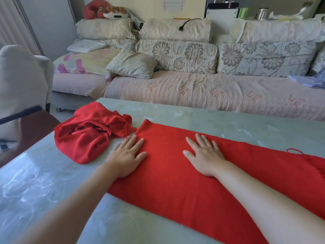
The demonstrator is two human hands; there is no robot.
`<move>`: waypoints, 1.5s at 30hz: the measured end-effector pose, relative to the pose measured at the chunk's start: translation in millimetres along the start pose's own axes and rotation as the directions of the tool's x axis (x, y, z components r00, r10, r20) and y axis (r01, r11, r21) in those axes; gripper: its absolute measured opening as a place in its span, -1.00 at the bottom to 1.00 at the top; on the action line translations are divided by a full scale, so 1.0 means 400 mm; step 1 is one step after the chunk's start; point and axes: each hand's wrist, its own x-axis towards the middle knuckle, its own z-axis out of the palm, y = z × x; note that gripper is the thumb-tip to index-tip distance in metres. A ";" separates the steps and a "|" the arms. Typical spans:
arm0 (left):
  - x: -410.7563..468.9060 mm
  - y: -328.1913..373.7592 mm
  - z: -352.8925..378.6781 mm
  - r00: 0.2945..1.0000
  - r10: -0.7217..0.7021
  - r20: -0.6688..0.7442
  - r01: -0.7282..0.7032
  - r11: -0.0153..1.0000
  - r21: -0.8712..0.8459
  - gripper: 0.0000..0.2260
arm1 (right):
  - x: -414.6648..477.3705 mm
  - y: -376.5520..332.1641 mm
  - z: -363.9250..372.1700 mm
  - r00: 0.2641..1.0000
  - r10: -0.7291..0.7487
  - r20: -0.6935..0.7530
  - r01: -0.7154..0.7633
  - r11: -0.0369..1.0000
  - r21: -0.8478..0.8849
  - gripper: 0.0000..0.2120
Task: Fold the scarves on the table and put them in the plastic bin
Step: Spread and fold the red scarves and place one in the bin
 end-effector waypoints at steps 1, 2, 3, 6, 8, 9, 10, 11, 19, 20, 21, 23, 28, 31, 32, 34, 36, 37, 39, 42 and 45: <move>-0.018 -0.009 -0.004 0.999 -0.050 0.006 0.050 0.998 0.026 -0.42 | -0.012 0.015 -0.008 0.999 0.044 0.021 -0.043 0.999 -0.019 -0.35; -0.037 -0.013 -0.008 0.995 -0.102 0.000 0.101 0.991 0.083 -0.41 | -0.028 0.025 -0.015 0.996 0.082 0.033 -0.081 0.996 -0.043 -0.35; -0.054 -0.012 -0.011 0.988 -0.155 -0.021 0.156 0.975 0.160 -0.41 | -0.045 0.028 -0.019 0.993 0.112 0.036 -0.109 0.992 -0.068 -0.35; -0.103 0.042 -0.026 0.967 -0.212 -0.140 0.246 0.923 0.297 -0.46 | -0.115 0.015 -0.018 0.989 0.146 -0.006 -0.146 0.988 -0.054 -0.37; -0.132 0.116 -0.022 0.978 -0.107 -0.180 0.150 0.958 0.245 -0.45 | -0.174 0.011 -0.008 0.990 0.139 -0.017 -0.138 0.990 0.013 -0.39; -0.146 0.158 -0.015 0.986 -0.035 -0.165 0.065 0.981 0.182 -0.46 | -0.206 0.019 -0.001 0.991 0.133 -0.008 -0.132 0.991 0.028 -0.39; -0.160 0.198 -0.007 0.993 0.023 -0.116 -0.013 0.996 0.093 -0.46 | -0.237 0.036 0.005 0.991 0.134 -0.001 -0.134 0.991 0.027 -0.38; -0.174 0.236 0.003 0.997 0.059 -0.046 -0.058 0.998 0.009 -0.45 | -0.268 0.063 0.011 0.989 0.148 0.003 -0.148 0.989 0.022 -0.38; -0.210 0.382 0.015 0.995 -0.098 0.012 0.097 0.992 0.077 -0.38 | -0.458 0.331 -0.013 0.927 0.373 0.044 -0.370 0.927 -0.061 -0.35; -0.213 0.407 0.013 0.997 -0.071 -0.017 0.072 0.994 0.078 -0.39 | -0.470 0.344 -0.017 0.922 0.386 0.037 -0.382 0.921 -0.081 -0.34; -0.218 0.434 0.011 0.999 -0.028 -0.040 0.030 0.998 0.057 -0.39 | -0.478 0.348 -0.019 0.923 0.385 0.024 -0.382 0.920 -0.089 -0.33; -0.225 0.498 0.010 0.993 0.101 -0.064 -0.103 0.995 -0.018 -0.40 | -0.489 0.338 -0.024 0.945 0.328 -0.004 -0.328 0.943 -0.055 -0.34; -0.245 0.644 0.033 0.933 0.348 0.095 -0.342 0.937 -0.076 -0.37 | -0.514 0.345 -0.009 0.961 0.277 0.012 -0.277 0.960 0.041 -0.37; -0.248 0.649 0.044 0.920 0.360 0.154 -0.362 0.932 -0.020 -0.37 | -0.520 0.376 -0.013 0.932 0.361 0.016 -0.361 0.932 -0.030 -0.37; -0.245 0.639 0.037 0.920 0.369 0.133 -0.368 0.929 -0.028 -0.40 | -0.515 0.375 -0.020 0.927 0.375 -0.005 -0.375 0.925 -0.056 -0.37; -0.227 0.604 0.017 0.927 0.365 0.081 -0.358 0.929 -0.093 -0.47 | -0.487 0.350 -0.040 0.925 0.368 -0.099 -0.376 0.924 -0.075 -0.41; -0.211 0.551 -0.004 0.945 0.324 0.047 -0.313 0.936 -0.164 -0.54 | -0.439 0.296 -0.061 0.940 0.289 -0.182 -0.302 0.952 -0.045 -0.48; -0.203 0.520 -0.015 0.956 0.294 0.022 -0.285 0.940 -0.188 -0.57 | -0.408 0.262 -0.072 0.952 0.229 -0.204 -0.237 0.971 -0.018 -0.52; -0.191 0.443 -0.034 0.978 0.202 -0.048 -0.207 0.948 -0.240 -0.62 | -0.337 0.177 -0.093 0.977 0.085 -0.195 -0.082 0.996 0.023 -0.56; -0.180 0.314 -0.059 0.993 0.026 -0.113 -0.057 0.957 -0.286 -0.61 | -0.229 0.025 -0.116 0.978 -0.109 -0.177 0.115 0.993 0.020 -0.60; -0.170 0.190 -0.069 0.985 -0.113 -0.134 0.069 0.953 -0.294 -0.63 | -0.126 -0.117 -0.124 0.959 -0.227 -0.167 0.232 0.973 0.007 -0.61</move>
